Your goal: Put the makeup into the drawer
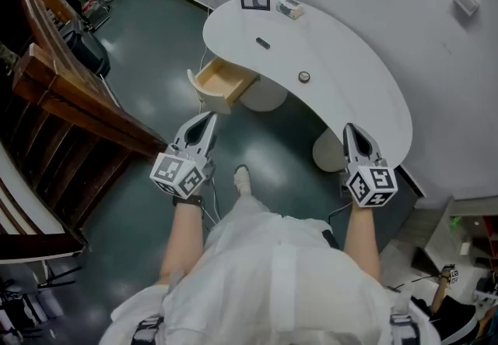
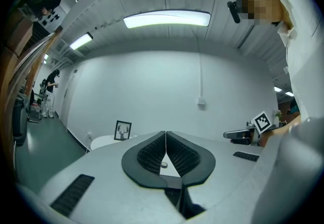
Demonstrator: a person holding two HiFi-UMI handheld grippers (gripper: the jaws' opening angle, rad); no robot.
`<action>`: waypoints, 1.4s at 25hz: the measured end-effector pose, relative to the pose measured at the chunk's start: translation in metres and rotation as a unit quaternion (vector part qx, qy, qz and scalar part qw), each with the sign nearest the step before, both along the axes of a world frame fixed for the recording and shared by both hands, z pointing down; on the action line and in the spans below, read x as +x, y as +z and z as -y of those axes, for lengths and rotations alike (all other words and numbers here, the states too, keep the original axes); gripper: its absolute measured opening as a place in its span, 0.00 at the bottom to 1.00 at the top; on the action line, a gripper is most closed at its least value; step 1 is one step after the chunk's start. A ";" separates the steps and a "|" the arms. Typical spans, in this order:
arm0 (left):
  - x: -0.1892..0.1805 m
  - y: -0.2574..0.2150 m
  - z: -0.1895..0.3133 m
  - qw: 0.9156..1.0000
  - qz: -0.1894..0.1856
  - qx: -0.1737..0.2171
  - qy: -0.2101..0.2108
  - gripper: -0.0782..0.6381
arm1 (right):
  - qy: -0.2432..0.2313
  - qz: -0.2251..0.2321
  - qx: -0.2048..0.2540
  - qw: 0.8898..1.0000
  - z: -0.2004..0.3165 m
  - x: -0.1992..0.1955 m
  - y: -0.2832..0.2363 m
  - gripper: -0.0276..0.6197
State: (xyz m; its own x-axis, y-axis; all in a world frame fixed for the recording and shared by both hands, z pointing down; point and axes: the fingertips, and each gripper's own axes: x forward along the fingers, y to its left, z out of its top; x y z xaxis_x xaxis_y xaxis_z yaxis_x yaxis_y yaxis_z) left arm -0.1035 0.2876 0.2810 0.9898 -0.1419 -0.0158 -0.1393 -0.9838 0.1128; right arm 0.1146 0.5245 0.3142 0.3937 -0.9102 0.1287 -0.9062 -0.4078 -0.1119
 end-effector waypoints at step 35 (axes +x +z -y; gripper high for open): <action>0.099 0.011 0.277 0.999 -0.010 -0.023 0.048 0.13 | -0.011 -0.007 -0.058 0.998 0.297 0.075 0.011 0.06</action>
State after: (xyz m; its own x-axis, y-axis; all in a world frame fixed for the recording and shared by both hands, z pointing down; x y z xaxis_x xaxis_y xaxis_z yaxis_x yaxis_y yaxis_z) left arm -0.0045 0.0110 0.2918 0.9984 -0.0473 -0.0322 -0.0415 -0.9862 0.1606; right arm 0.1901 0.2275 0.3254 0.3756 -0.8981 0.2286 -0.9165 -0.3965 -0.0520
